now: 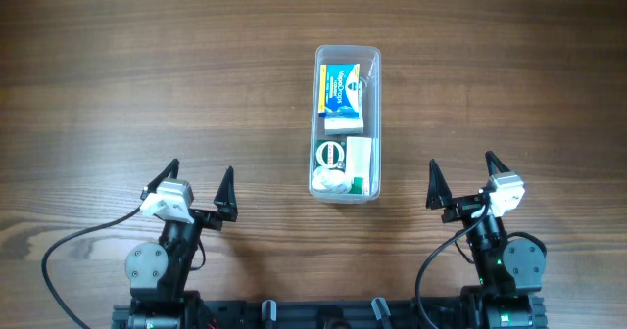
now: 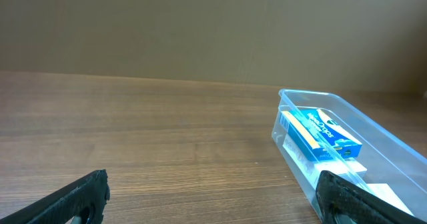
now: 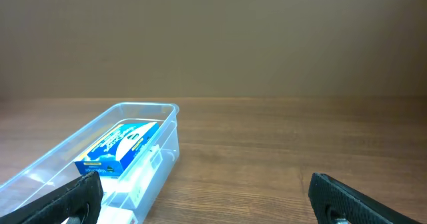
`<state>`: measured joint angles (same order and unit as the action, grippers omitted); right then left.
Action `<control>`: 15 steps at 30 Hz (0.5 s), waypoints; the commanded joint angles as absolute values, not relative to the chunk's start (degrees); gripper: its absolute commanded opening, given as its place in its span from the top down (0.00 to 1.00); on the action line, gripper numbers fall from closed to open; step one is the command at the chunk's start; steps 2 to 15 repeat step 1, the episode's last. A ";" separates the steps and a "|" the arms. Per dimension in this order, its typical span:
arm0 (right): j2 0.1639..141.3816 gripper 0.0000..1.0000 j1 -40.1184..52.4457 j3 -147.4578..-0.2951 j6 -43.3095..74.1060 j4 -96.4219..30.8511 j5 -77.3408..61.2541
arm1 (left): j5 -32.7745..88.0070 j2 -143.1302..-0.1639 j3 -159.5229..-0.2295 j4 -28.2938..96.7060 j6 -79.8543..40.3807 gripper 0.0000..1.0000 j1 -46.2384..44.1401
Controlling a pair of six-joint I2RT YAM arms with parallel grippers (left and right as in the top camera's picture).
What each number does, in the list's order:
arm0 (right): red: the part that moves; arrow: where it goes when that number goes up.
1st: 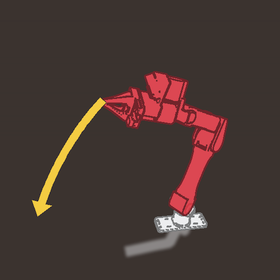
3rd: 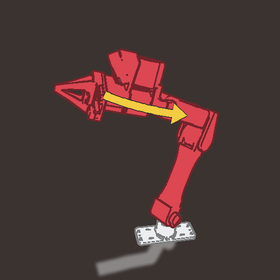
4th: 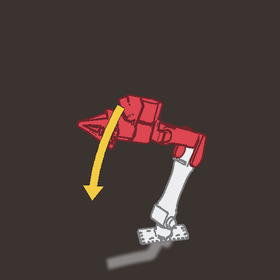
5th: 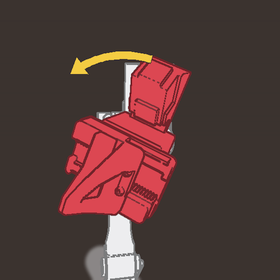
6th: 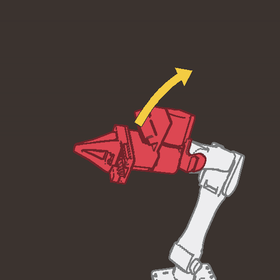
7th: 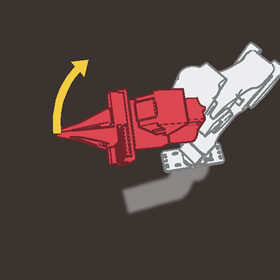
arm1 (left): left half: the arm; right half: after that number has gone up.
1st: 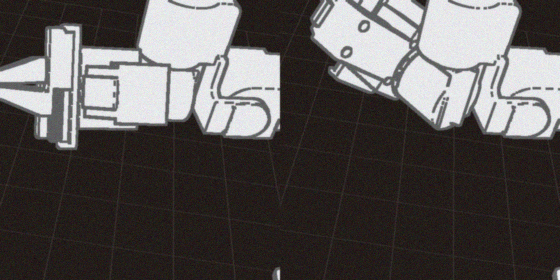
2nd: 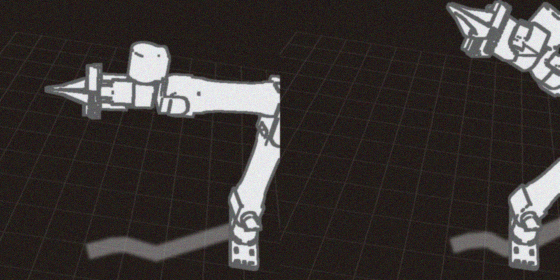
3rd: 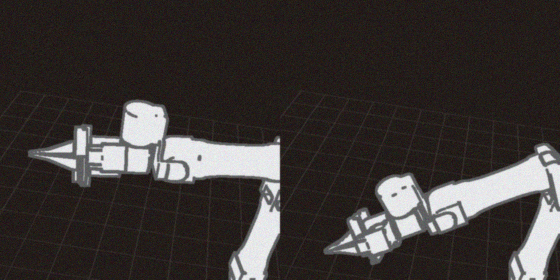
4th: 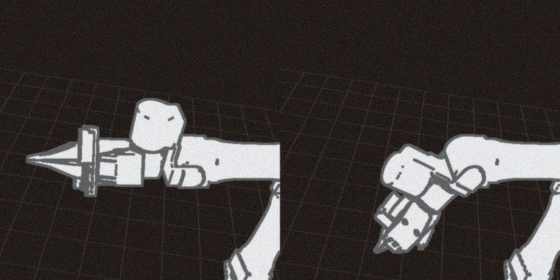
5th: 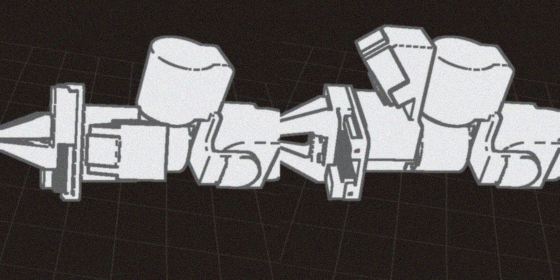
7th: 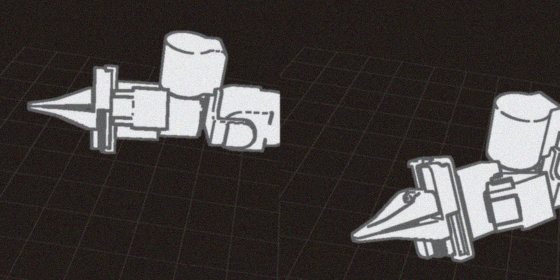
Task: Pack container
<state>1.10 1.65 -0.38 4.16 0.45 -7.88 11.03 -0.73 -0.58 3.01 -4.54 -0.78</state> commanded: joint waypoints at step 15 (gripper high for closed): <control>0.21 0.00 1.37 -0.30 3.18 0.58 -7.33 | 11.75 -0.16 -0.32 3.22 -3.42 0.00 -0.40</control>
